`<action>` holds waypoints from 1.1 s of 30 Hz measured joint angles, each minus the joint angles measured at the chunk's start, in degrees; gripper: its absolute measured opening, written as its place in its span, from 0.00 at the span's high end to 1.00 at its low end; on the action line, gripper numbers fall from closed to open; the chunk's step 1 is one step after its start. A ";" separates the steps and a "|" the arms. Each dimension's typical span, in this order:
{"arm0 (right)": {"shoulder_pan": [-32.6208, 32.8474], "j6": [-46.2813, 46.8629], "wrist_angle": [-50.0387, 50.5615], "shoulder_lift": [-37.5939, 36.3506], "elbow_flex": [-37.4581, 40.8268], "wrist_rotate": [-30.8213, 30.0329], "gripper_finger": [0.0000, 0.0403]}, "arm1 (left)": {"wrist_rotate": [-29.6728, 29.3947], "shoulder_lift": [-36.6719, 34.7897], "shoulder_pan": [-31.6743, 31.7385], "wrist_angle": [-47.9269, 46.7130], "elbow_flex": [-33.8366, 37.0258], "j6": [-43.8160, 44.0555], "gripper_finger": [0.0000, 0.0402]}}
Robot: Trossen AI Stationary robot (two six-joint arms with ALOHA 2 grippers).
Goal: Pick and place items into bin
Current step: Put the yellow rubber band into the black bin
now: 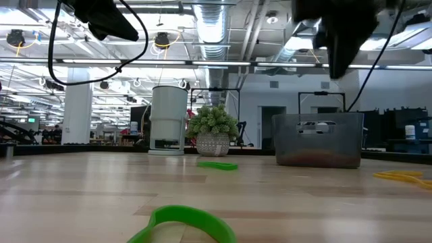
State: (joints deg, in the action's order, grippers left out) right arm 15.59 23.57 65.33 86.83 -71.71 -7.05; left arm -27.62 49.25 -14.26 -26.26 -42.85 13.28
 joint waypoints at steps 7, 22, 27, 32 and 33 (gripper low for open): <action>9.43 0.48 -5.19 0.81 -1.92 -0.63 0.80 | 0.02 1.18 0.00 0.04 0.00 2.01 0.85; 17.34 -6.38 -4.07 19.37 -1.72 -0.11 0.80 | 1.92 9.91 0.00 4.11 -0.02 3.43 0.85; 15.66 -10.15 -4.33 22.34 -1.74 -0.37 0.80 | 3.30 10.01 -0.04 7.58 -0.02 0.80 0.85; 13.29 -10.60 -4.63 23.29 -1.71 -0.33 0.80 | 3.27 9.90 -0.02 7.54 -0.02 0.20 0.85; 13.00 -10.64 -4.37 23.25 -1.70 -0.33 0.80 | 3.35 9.90 -0.02 7.50 -0.02 0.20 0.85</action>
State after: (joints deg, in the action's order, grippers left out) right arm 28.59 12.93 60.95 110.08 -73.41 -7.38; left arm -24.27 59.16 -14.28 -18.76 -42.87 13.47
